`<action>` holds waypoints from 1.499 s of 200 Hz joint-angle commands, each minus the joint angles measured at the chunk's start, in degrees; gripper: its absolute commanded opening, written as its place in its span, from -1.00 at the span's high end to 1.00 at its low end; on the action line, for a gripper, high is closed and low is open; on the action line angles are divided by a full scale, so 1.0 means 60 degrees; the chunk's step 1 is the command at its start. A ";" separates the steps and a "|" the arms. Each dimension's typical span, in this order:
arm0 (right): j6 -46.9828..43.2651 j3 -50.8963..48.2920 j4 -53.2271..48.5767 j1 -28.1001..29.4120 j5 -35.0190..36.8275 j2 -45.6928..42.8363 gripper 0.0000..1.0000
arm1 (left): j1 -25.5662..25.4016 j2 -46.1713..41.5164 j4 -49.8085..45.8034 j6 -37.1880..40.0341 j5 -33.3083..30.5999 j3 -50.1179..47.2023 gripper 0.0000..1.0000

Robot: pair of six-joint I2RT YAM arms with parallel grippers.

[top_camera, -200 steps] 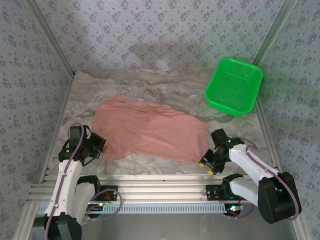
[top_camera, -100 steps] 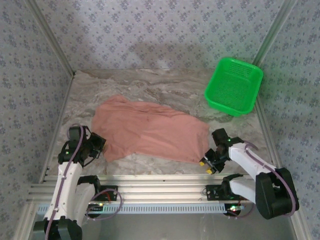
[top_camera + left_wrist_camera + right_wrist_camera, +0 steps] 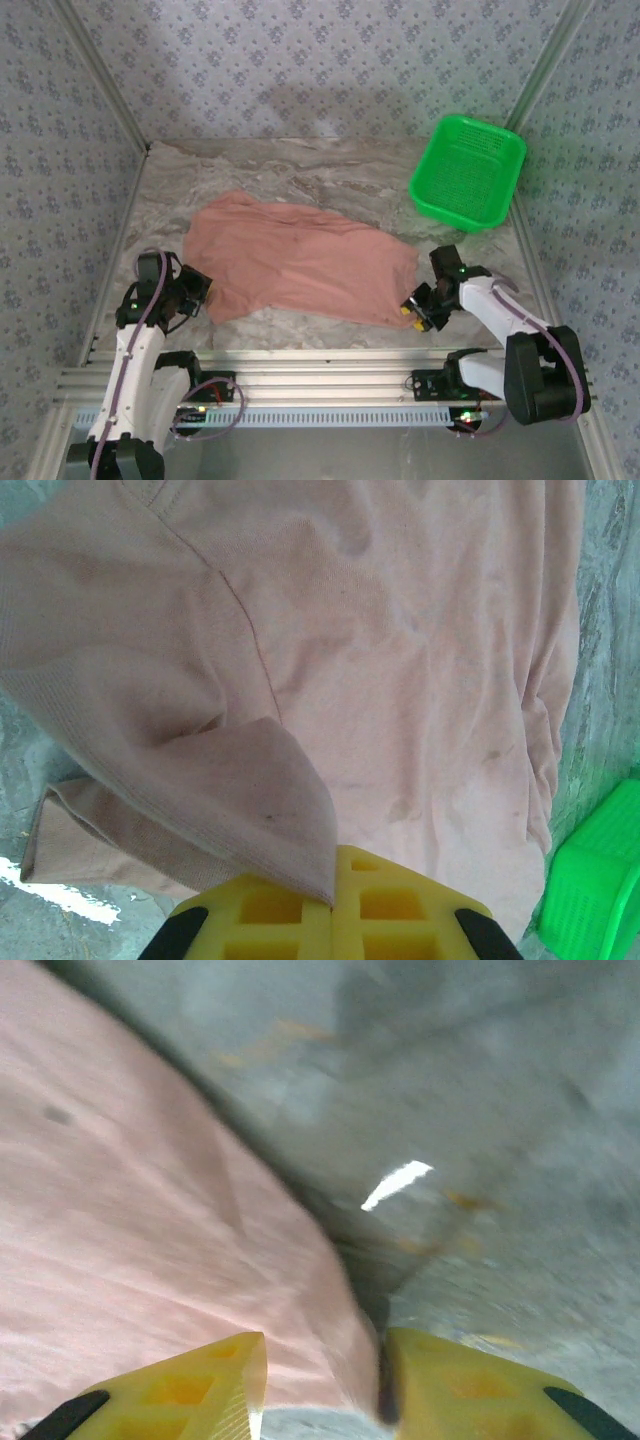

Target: Fold and stack the t-shirts

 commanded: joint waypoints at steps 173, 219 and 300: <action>-0.0225 0.3398 -0.0355 0.0084 -0.1052 -0.0025 1.00 | 0.0331 0.1217 0.0458 0.1618 -0.0025 0.2620 1.00; -0.0709 0.7608 -0.0257 -0.0538 -0.1919 0.1876 1.00 | 0.0553 0.3910 0.0606 0.3211 0.0512 0.7025 1.00; 0.0551 1.4747 0.3114 -0.1638 -0.3342 0.6443 1.00 | 0.1057 1.0356 0.0009 0.2615 0.2581 1.7807 1.00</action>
